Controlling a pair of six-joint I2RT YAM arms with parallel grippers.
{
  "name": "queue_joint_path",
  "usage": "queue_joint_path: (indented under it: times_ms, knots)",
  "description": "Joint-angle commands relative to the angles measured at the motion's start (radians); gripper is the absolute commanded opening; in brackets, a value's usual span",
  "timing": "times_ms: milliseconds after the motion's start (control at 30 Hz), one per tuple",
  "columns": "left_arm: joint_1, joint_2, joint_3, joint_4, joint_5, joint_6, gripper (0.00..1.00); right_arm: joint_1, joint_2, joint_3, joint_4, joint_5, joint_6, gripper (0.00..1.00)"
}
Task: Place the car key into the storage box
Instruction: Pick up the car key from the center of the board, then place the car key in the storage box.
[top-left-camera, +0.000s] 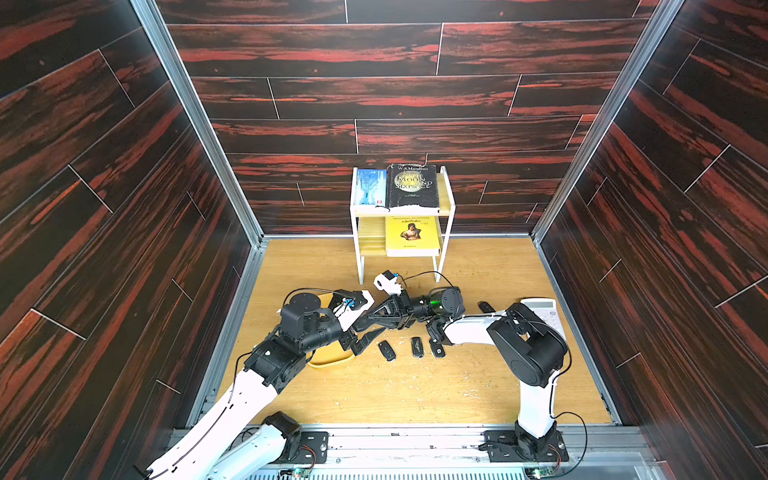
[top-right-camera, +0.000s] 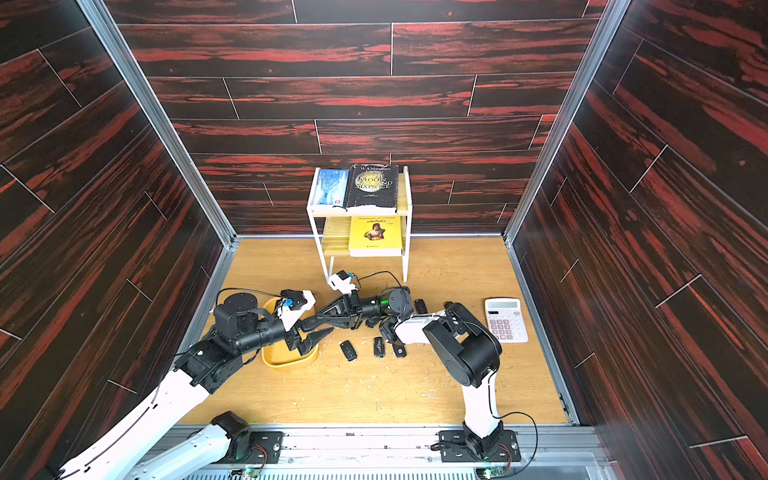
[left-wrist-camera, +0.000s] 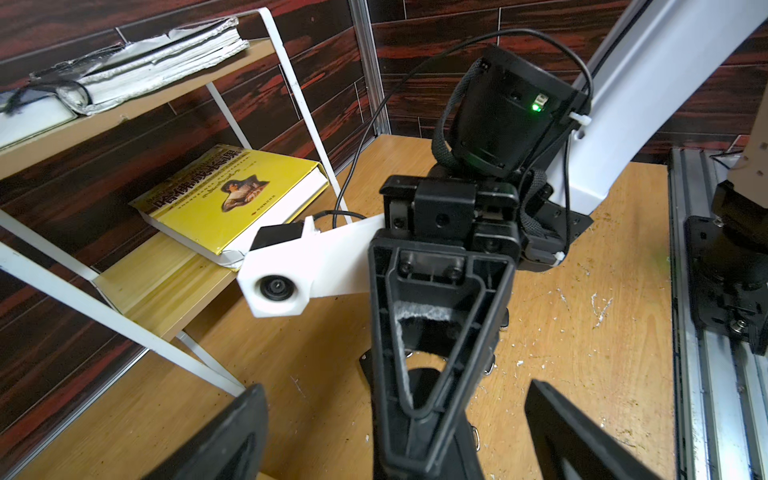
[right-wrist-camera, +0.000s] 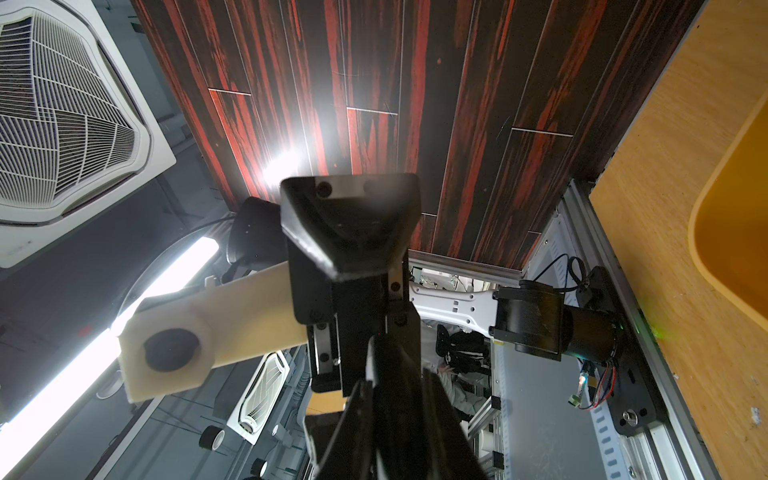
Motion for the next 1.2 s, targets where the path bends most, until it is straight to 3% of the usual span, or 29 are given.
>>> queue_joint_path:
  times_ms: [0, 200, 300, 367, 467, 567, 767, 867, 933, 1067, 1167]
  knots:
    - [0.012, -0.04, 0.021, -0.043, -0.107, -0.025, 1.0, -0.003, 0.003, 0.036, 0.114, -0.01, -0.011, 0.09]
    - [0.111, -0.034, 0.119, -0.134, -0.276, -0.285, 1.0, -0.017, 0.08, 0.148, 0.067, -0.021, -0.034, 0.09]
    - [0.138, -0.066, 0.148, -0.133, -0.321, -0.401, 1.0, -0.017, 0.116, 0.209, -0.029, -0.031, -0.105, 0.09]
    - [0.148, -0.084, 0.164, -0.113, -0.415, -0.496, 1.0, -0.017, 0.13, 0.243, -0.125, -0.036, -0.18, 0.09]
    - [0.156, -0.102, 0.215, -0.156, -0.403, -0.485, 1.0, -0.018, 0.151, 0.29, -0.269, -0.041, -0.285, 0.09]
    - [0.157, -0.099, 0.258, -0.208, -0.323, -0.496, 1.0, -0.018, 0.191, 0.323, -0.28, -0.033, -0.285, 0.1]
    - [0.195, 0.045, 0.382, -0.435, -0.343, -0.618, 1.0, -0.012, 0.301, 0.412, -0.323, 0.001, -0.317, 0.09]
    - [0.274, 0.145, 0.441, -0.519, -0.297, -0.726, 1.0, 0.001, 0.311, 0.456, -0.515, 0.016, -0.484, 0.09]
    - [0.348, 0.198, 0.46, -0.544, -0.228, -0.792, 1.0, 0.012, 0.297, 0.493, -0.737, 0.035, -0.652, 0.09]
    - [0.518, 0.26, 0.433, -0.478, 0.014, -0.909, 1.0, 0.044, 0.269, 0.65, -1.344, 0.15, -1.097, 0.09]
    - [0.578, 0.284, 0.442, -0.478, 0.043, -0.921, 1.0, 0.069, 0.272, 0.754, -1.612, 0.262, -1.285, 0.09]
